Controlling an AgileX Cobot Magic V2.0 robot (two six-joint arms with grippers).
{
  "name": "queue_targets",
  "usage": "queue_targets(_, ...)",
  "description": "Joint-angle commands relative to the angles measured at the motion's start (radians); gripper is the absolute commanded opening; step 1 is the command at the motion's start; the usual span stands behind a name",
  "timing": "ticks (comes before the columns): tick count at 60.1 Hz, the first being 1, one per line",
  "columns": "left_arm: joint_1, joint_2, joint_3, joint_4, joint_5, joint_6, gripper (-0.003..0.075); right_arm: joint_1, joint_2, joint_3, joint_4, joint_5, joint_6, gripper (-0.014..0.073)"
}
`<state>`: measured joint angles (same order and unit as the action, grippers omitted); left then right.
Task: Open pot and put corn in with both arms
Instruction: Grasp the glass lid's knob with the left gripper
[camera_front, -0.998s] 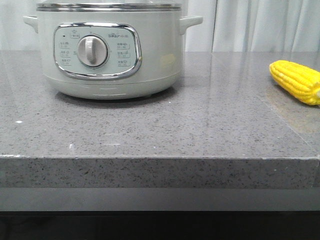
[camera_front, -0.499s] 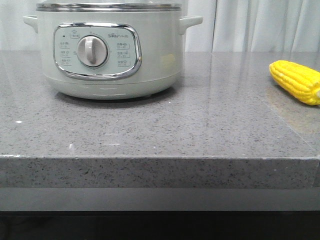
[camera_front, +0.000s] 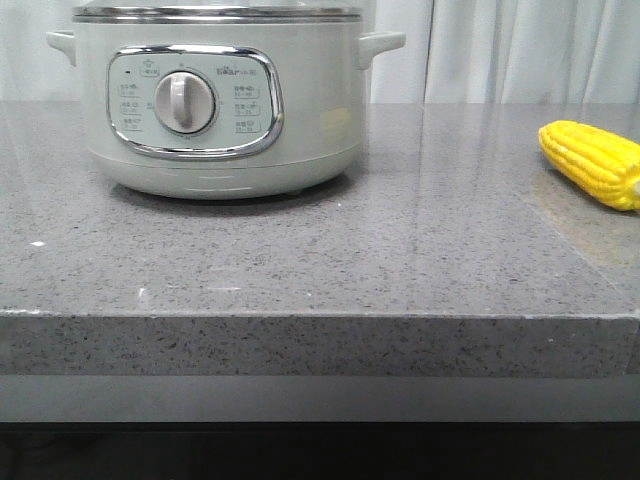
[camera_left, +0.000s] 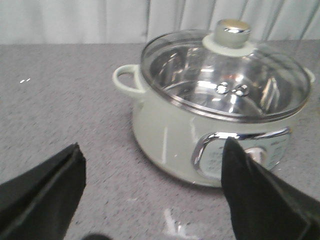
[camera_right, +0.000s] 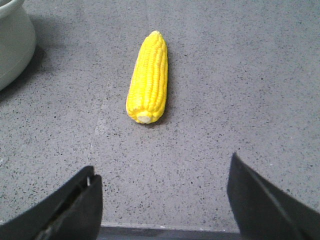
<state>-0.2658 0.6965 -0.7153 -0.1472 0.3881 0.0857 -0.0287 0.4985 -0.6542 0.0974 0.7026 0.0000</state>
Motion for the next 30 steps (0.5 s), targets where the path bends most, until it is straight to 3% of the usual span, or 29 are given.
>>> queue_targets(1,-0.063,0.063,-0.072,-0.002,-0.152,0.005,0.0555,-0.008,0.012,-0.031,-0.001,-0.067,0.0,0.0542)
queue_targets(13,-0.166,0.24,-0.191,0.0,-0.255,0.005,0.0555,-0.008,0.012,-0.031,-0.001,-0.067,0.0,0.0542)
queue_targets(30,-0.198,0.511,-0.403,0.0,-0.333,0.003,0.0555,-0.008,0.012,-0.031,-0.001,-0.067,0.0,0.0542)
